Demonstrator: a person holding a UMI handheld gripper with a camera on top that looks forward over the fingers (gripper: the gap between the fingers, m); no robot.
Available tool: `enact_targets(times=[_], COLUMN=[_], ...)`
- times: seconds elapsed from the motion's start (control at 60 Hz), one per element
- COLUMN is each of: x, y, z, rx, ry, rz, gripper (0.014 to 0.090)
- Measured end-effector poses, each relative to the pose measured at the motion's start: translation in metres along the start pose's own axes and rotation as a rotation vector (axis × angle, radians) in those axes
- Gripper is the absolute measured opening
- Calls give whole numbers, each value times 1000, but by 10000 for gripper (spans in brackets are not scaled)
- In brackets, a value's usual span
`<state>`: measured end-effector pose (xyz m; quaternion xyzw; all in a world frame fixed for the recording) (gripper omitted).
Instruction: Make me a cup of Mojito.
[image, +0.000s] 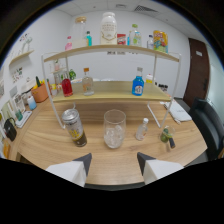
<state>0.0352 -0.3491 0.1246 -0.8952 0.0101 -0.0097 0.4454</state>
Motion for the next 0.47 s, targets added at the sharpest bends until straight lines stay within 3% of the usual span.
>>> enact_targets(times=[0.467], x=[-1], y=[3], z=[-3], rx=[-17], ry=[-24], rz=[-32], gripper=[854])
